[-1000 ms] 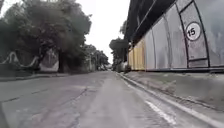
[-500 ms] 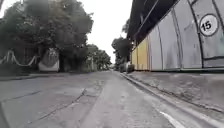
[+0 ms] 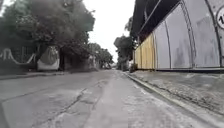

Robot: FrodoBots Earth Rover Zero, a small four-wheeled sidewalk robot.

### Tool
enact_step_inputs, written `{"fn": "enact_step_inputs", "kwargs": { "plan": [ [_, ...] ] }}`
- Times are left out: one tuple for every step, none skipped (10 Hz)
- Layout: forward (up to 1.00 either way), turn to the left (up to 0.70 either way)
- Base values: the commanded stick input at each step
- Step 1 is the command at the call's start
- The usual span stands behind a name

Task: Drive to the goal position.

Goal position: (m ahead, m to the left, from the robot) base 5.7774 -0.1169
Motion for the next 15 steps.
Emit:
{"fn": "enact_step_inputs", "kwargs": {
  "plan": [
    [0.99,0.00],
    [0.99,0.00],
    [0.99,-0.01],
    [0.99,-0.13],
    [0.99,-0.36],
    [0.99,-0.40],
    [0.99,-0.40],
    [0.99,-0.40],
    [1.00,-0.40],
    [0.99,-0.35],
    [0.99,0.00],
    [1.00,0.00],
    [1.00,0.00],
    [1.00,0.00],
    [1.00,0.00]
  ]
}}
